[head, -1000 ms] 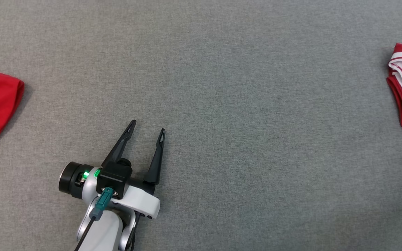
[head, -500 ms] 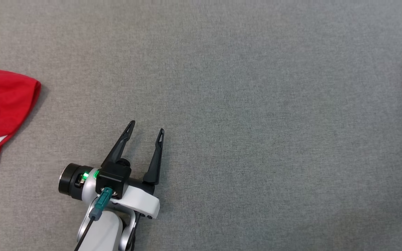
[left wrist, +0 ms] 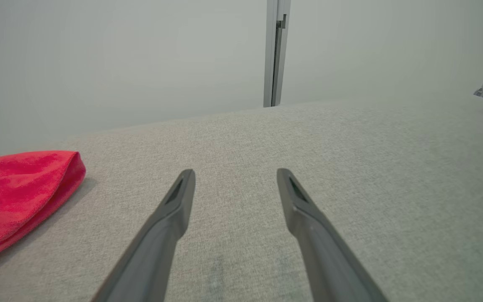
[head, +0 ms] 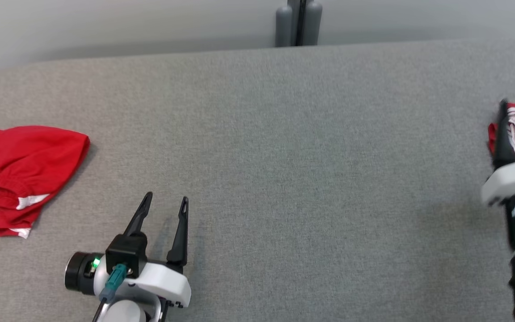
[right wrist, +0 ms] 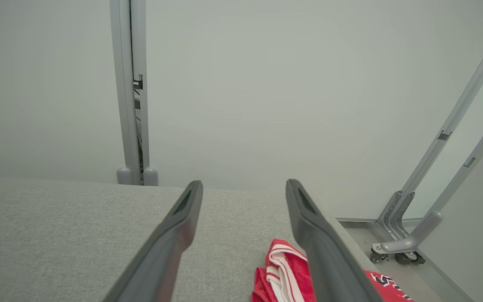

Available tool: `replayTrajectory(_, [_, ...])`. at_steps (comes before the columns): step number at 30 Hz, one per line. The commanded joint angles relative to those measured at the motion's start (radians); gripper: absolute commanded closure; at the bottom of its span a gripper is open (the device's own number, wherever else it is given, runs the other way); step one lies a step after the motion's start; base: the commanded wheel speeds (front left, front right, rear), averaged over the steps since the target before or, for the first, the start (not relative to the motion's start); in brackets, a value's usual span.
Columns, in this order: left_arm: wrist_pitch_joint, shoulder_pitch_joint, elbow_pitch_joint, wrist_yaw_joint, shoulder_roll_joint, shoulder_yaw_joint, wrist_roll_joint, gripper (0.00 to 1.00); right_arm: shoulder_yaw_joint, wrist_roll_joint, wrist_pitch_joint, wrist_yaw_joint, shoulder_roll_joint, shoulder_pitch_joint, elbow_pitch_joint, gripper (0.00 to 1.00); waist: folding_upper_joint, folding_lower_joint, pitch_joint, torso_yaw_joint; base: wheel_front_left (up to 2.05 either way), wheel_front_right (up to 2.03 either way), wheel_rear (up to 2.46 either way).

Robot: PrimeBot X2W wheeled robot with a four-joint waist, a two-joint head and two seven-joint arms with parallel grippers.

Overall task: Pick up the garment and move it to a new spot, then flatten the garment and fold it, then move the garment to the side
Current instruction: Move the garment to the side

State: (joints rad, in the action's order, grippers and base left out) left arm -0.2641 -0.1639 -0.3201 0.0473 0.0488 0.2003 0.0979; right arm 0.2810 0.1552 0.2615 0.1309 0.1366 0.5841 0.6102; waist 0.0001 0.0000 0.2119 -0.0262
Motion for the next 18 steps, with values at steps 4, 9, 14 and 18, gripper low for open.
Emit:
replayTrajectory(4, [0.000,0.034,-0.018,0.016,0.003,-0.011,0.022,0.00,-0.030,-0.040,0.005,0.000,-0.042,-0.133,-0.046,0.00,-0.0001,0.0000,-0.085,0.023,0.00,0.00,0.00])
replayTrajectory(9, [0.000,0.074,-0.048,0.029,0.004,-0.032,0.049,0.00,-0.083,-0.093,0.005,0.000,-0.074,-0.279,-0.093,0.00,-0.0001,0.0000,-0.154,0.034,0.00,0.00,0.00])
replayTrajectory(14, [0.000,0.130,-0.061,0.033,0.004,-0.069,0.056,0.00,-0.128,-0.132,0.005,0.000,-0.083,-0.394,-0.116,0.00,-0.0001,0.0000,-0.213,0.025,0.00,0.00,0.00])
replayTrajectory(18, [0.000,0.155,-0.060,0.039,0.004,-0.085,0.062,0.00,-0.157,-0.150,0.005,0.000,-0.083,-0.431,-0.126,0.00,-0.0001,0.0000,-0.237,0.020,0.00,0.00,0.00])
